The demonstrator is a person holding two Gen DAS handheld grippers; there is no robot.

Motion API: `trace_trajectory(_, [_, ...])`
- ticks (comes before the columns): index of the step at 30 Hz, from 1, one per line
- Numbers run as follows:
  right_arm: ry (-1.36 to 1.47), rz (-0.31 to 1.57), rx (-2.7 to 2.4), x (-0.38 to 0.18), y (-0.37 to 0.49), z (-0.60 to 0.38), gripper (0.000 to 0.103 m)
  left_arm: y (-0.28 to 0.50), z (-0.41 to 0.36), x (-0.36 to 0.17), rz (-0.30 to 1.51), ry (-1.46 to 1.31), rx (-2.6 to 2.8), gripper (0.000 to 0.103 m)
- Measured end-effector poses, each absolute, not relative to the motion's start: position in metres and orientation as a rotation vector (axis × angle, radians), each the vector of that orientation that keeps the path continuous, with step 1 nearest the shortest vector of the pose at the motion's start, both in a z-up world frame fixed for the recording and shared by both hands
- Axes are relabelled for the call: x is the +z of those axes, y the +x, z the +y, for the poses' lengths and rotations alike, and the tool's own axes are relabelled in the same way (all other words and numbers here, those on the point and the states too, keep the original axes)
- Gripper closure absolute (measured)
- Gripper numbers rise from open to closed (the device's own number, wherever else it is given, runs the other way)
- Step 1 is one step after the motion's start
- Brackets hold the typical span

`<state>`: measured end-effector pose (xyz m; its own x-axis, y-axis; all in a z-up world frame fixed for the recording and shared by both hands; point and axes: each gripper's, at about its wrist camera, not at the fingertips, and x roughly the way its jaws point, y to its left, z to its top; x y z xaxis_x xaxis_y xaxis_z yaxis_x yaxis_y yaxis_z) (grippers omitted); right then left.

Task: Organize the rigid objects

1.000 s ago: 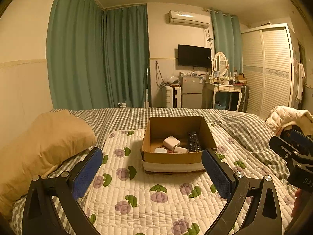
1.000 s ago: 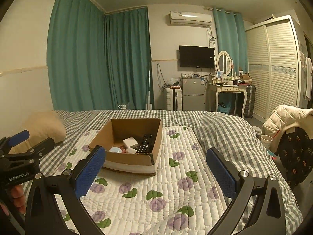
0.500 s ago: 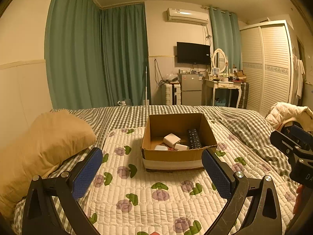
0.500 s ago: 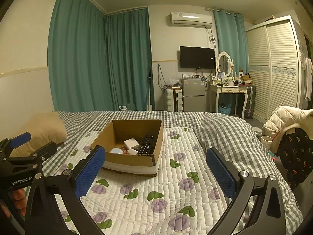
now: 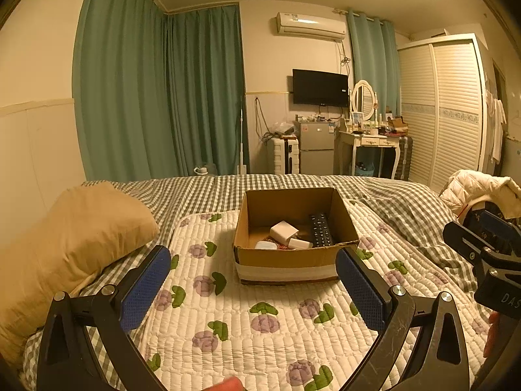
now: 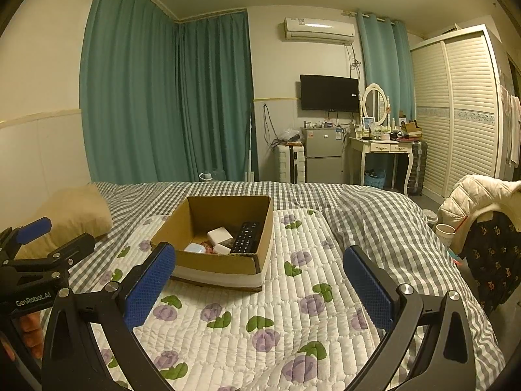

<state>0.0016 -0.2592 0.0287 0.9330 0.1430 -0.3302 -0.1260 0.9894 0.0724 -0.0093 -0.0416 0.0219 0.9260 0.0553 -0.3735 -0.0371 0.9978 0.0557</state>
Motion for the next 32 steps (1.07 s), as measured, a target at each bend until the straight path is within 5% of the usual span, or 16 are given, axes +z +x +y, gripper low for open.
trace_trajectory(32, [0.061,0.357,0.138,0.0208,0.0044,-0.2617,0.000,-0.0122,-0.0382,0.0170,0.392,0.030,0.018,0.000])
